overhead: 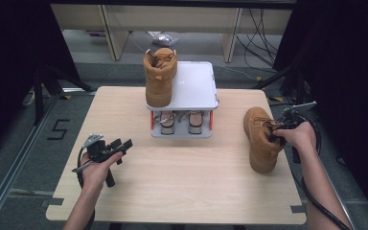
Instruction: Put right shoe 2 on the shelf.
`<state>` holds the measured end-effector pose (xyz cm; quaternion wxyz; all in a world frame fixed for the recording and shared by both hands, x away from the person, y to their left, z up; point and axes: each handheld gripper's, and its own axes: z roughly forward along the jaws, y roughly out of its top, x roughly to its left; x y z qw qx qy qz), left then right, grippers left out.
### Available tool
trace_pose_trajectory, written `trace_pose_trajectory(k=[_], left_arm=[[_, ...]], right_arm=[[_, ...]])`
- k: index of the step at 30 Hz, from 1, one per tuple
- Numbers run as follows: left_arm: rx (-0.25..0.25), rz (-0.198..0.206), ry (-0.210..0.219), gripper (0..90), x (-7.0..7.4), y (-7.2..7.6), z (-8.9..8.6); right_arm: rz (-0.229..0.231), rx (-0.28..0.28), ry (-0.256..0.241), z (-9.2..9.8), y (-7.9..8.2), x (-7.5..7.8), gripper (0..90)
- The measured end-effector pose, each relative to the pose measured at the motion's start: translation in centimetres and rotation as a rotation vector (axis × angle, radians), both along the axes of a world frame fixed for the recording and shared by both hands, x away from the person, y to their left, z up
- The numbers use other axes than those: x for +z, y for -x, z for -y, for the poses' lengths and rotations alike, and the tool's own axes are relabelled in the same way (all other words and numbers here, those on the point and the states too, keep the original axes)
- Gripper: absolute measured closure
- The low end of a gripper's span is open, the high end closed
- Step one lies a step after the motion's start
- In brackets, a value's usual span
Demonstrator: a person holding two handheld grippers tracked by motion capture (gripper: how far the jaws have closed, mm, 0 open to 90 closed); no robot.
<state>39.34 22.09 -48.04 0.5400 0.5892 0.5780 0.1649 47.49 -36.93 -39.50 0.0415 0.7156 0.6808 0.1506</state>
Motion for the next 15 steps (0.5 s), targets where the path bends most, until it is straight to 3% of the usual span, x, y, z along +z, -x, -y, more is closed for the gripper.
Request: trace_pose_trajectory(k=[4,8,9,11,12,15], left_arm=[[0.0,0.0,0.002,42.8,-0.05,0.01,0.01],[-0.001,-0.005,-0.002,42.8,-0.18,-0.01,0.04],[0.0,-0.006,-0.002,42.8,-0.22,-0.01,0.08],[-0.004,-0.006,-0.002,42.8,-0.27,-0.03,0.16],[-0.005,-0.007,-0.005,42.8,-0.25,-0.02,0.2],[-0.004,-0.006,-0.004,42.8,-0.26,-0.01,0.18]], right_arm=[[-0.037,-0.032,0.004,-0.14,-0.14,0.11,66.5],[-0.016,-0.013,0.047,-0.1,-0.01,-0.09,74.2],[-0.024,-0.076,0.034,-0.73,0.05,-0.05,75.8],[-0.033,-0.039,0.059,-0.66,0.04,0.12,76.8],[-0.015,-0.037,0.063,-0.66,0.05,0.01,77.7],[-0.031,-0.046,0.072,-0.59,-0.03,0.03,80.4]])
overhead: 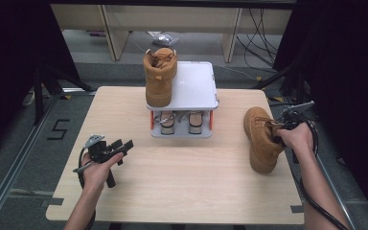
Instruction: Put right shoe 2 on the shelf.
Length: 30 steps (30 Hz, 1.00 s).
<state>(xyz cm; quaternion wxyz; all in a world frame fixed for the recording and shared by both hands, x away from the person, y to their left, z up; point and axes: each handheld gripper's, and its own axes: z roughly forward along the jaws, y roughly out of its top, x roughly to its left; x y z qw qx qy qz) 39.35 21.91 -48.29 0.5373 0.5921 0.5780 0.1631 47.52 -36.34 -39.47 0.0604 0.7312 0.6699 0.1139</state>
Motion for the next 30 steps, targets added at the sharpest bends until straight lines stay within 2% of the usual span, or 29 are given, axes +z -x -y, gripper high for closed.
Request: trace_pose_trajectory(k=[3,4,5,6,7,9,16,17,18,22,24,30], left_arm=[[0.0,-0.001,0.003,42.9,-0.1,0.0,-0.1],[0.003,-0.001,0.004,42.9,-0.1,-0.1,-0.1],[0.002,-0.004,0.003,42.9,-0.1,-0.1,-0.1],[0.003,-0.006,0.003,43.0,-0.1,-0.1,-0.1],[0.004,-0.007,0.004,43.0,-0.1,-0.1,-0.1],[0.003,-0.005,0.005,43.1,-0.1,-0.1,-0.1],[0.003,-0.008,0.005,43.1,-0.1,-0.2,-0.1],[0.003,-0.006,0.007,43.1,-0.1,-0.2,-0.1],[0.005,-0.006,0.007,43.2,-0.2,-0.2,-0.1],[0.004,-0.01,0.01,43.1,-0.2,-0.3,-0.1],[0.004,-0.011,0.011,43.1,-0.2,-0.3,-0.1],[0.007,-0.013,0.015,43.1,-0.2,-0.4,-0.1]], right_arm=[[0.001,-0.037,-0.032,0.2,0.0,0.1,82.2],[0.019,-0.014,-0.038,0.7,0.0,0.0,82.6],[0.024,-0.015,-0.039,0.9,0.0,0.0,82.9],[0.012,-0.079,-0.067,0.5,0.1,0.2,83.0],[0.031,-0.065,-0.069,0.7,0.1,0.1,83.2],[0.025,-0.075,-0.089,1.1,0.1,0.3,83.7],[0.023,-0.155,-0.195,1.8,0.0,0.4,84.4],[0.033,-0.146,-0.208,2.0,0.0,0.4,84.5],[0.02,-0.185,-0.224,1.9,0.0,0.5,84.6],[0.025,-0.169,-0.265,2.2,0.1,0.6,84.8],[0.017,-0.193,-0.299,2.1,0.2,0.6,84.8],[0.054,-0.183,-0.312,2.3,0.3,1.1,84.7]])
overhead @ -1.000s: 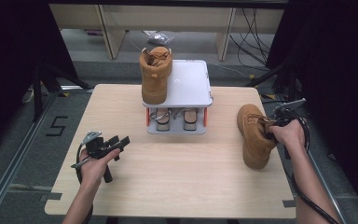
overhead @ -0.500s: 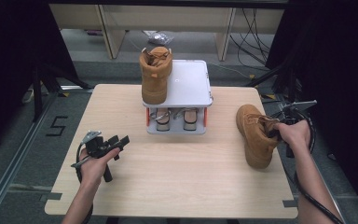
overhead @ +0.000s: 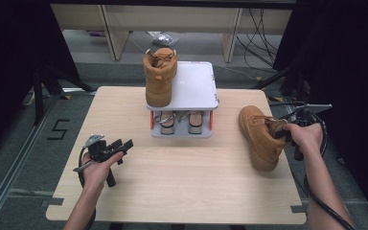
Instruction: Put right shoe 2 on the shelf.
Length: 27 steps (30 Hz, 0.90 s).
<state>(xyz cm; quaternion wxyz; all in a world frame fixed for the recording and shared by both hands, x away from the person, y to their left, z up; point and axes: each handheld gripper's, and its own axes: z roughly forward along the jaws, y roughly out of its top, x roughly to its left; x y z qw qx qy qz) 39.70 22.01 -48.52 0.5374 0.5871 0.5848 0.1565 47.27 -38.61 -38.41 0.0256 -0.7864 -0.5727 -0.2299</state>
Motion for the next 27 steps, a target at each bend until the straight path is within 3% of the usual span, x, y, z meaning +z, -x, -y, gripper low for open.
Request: trace_pose_trajectory(k=[6,7,13,27], left_arm=[[-0.005,-0.003,0.0,43.0,-0.1,-0.2,0.0],[-0.005,-0.006,-0.001,43.0,-0.1,-0.1,0.0],[0.0,0.001,0.006,43.0,0.0,-0.1,-0.1],[0.009,-0.004,0.01,42.8,-0.1,0.2,-0.4]], right_arm=[[0.047,0.012,-0.022,0.6,0.2,0.4,84.7],[0.046,-0.012,-0.053,0.5,0.3,0.5,84.7],[0.062,0.011,-0.038,0.5,0.3,0.7,84.6],[0.103,-0.009,-0.091,-0.3,-0.3,1.5,84.6]])
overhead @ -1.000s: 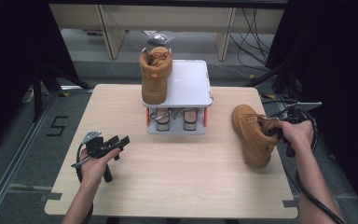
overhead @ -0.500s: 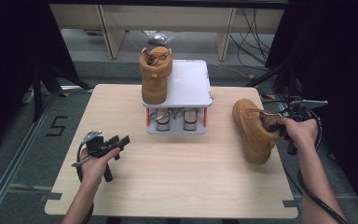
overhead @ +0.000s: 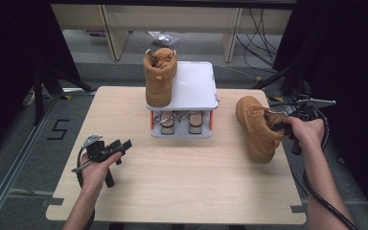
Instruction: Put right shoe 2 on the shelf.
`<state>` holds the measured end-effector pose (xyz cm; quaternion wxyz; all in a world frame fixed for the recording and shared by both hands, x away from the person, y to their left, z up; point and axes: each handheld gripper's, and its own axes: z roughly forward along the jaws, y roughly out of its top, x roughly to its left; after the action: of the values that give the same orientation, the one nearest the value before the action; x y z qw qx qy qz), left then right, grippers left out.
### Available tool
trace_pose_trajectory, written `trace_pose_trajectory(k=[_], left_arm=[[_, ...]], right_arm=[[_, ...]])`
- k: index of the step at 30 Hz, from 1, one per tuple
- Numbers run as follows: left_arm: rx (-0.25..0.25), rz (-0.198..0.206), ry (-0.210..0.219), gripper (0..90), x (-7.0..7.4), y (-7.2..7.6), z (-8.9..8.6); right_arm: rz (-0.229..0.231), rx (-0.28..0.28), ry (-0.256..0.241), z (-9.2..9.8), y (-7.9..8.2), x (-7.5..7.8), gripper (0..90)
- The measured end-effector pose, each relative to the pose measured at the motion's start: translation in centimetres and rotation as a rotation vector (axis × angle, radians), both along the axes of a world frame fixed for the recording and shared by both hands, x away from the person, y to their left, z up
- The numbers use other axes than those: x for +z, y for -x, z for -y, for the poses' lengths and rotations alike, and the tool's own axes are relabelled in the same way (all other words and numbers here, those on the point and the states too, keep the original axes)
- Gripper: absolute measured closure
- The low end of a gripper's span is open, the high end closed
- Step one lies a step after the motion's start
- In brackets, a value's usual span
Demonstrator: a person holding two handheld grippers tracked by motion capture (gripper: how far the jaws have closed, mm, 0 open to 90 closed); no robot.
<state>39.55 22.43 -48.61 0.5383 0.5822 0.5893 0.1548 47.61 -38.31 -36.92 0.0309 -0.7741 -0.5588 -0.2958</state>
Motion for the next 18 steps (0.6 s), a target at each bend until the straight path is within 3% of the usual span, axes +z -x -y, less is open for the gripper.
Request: trace_pose_trajectory(k=[3,7,10,18], left_arm=[[0.0,0.001,0.002,42.8,0.0,0.0,-0.1],[-0.006,0.0,0.0,42.7,0.0,0.1,-0.1],[-0.009,0.003,0.004,42.7,0.1,0.1,-0.1],[-0.011,0.009,0.008,42.7,0.2,0.2,-0.1]], right_arm=[[0.014,0.0,-0.015,-0.2,0.1,0.1,84.6],[-0.001,-0.019,-0.04,-0.5,0.1,0.5,84.6],[0.028,-0.008,-0.028,-0.5,0.2,0.6,84.6],[0.038,-0.038,-0.046,-0.9,0.3,1.7,84.5]])
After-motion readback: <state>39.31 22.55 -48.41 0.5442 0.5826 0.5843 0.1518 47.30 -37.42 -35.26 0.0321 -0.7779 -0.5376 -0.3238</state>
